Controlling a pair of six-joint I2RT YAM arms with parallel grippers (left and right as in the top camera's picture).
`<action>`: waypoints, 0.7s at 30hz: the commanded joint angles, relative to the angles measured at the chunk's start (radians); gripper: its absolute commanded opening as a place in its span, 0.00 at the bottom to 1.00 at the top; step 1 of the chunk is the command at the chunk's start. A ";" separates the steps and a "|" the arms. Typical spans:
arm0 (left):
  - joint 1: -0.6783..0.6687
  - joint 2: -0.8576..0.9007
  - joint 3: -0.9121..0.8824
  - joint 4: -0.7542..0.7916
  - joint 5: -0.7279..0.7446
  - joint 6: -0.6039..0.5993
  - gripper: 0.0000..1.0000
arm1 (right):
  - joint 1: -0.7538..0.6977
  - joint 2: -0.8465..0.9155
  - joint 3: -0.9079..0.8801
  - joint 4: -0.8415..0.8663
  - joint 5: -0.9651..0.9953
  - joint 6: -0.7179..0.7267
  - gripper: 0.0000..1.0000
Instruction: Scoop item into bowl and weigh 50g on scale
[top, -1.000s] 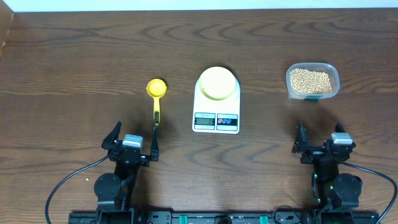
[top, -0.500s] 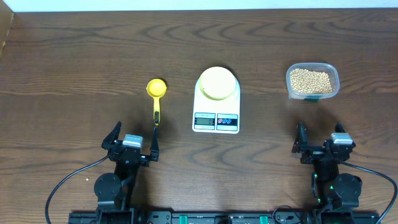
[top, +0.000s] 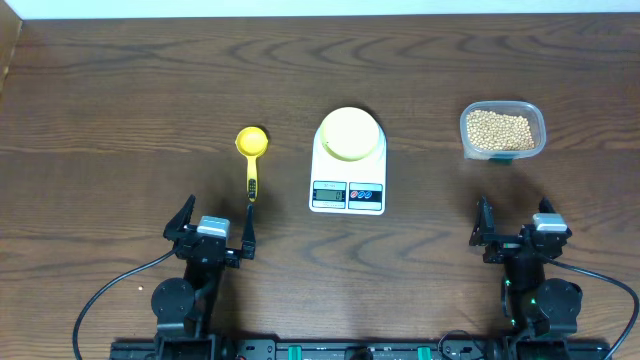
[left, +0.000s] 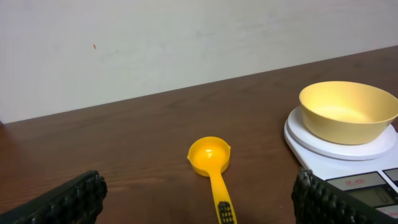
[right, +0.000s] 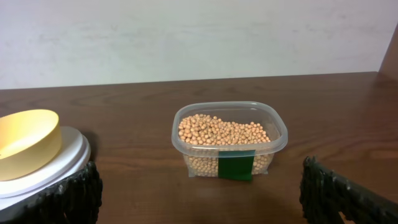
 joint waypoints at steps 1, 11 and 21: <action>0.005 0.001 -0.011 -0.045 -0.002 -0.009 0.98 | -0.003 -0.004 -0.001 -0.004 0.002 0.012 0.99; 0.005 0.001 -0.011 -0.045 -0.002 -0.009 0.98 | -0.003 -0.004 -0.001 -0.004 0.002 0.012 0.99; 0.005 0.001 -0.011 -0.045 -0.010 0.029 0.98 | -0.003 -0.004 -0.001 -0.004 0.002 0.012 0.99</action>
